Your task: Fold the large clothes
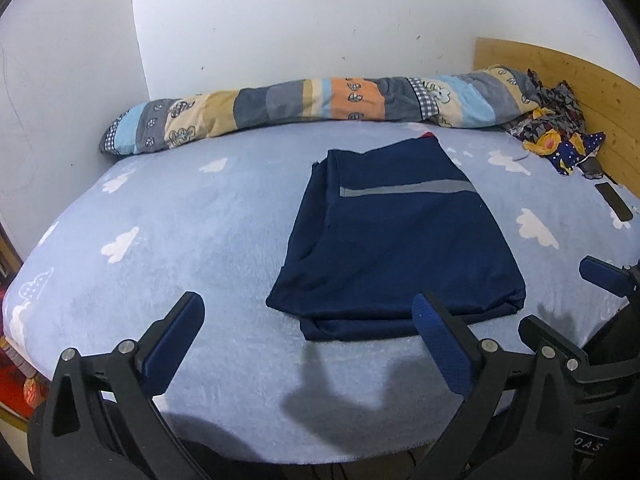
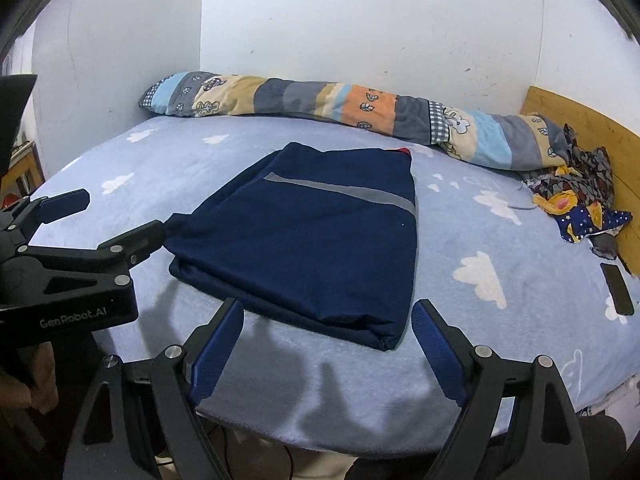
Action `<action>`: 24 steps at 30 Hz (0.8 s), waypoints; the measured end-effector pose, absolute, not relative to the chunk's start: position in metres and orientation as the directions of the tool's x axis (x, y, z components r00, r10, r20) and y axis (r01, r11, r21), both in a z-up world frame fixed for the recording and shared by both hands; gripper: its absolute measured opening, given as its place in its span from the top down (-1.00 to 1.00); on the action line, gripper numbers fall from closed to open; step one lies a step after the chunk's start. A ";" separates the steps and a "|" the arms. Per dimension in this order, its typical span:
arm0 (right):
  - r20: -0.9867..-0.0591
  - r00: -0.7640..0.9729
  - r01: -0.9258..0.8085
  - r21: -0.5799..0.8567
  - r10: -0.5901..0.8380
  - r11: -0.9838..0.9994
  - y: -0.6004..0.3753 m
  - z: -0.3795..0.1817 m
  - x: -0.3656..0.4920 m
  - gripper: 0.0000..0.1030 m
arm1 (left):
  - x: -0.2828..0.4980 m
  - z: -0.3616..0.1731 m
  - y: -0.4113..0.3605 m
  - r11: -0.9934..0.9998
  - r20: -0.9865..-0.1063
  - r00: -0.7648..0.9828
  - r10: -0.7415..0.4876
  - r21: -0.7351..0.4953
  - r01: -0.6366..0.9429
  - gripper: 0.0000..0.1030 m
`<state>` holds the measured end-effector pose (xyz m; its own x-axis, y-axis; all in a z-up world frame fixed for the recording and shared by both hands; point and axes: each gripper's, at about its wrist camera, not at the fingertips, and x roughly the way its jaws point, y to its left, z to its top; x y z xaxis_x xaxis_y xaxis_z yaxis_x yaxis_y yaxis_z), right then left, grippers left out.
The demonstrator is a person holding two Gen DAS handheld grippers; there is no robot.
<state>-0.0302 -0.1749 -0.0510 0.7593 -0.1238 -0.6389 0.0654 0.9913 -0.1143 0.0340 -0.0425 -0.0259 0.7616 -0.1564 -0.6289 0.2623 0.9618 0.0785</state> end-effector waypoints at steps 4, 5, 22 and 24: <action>-0.644 0.755 0.071 -0.106 -0.123 0.992 -0.176 -0.052 -0.029 -0.71 | 0.031 -0.027 -0.044 0.961 -0.630 0.760 -0.159 0.079 0.267 -1.00; -0.645 0.754 0.075 -0.105 -0.125 0.992 -0.176 -0.052 -0.029 -0.71 | 0.031 -0.027 -0.045 0.960 -0.629 0.761 -0.160 0.081 0.270 -1.00; -0.655 0.746 0.093 -0.075 -0.119 0.993 -0.184 -0.054 -0.026 -0.71 | 0.037 -0.028 -0.044 0.957 -0.664 0.730 -0.162 0.075 0.280 -1.00; -0.656 0.746 0.096 -0.065 -0.116 0.993 -0.185 -0.054 -0.026 -0.71 | 0.038 -0.026 -0.044 0.956 -0.669 0.724 -0.170 0.068 0.287 -1.00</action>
<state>-0.0258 -0.1855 -0.0539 0.7460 -0.1156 -0.6558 0.0964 0.9932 -0.0654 0.0378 -0.0442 -0.0262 0.7239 -0.1697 -0.6687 0.2869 0.9555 0.0682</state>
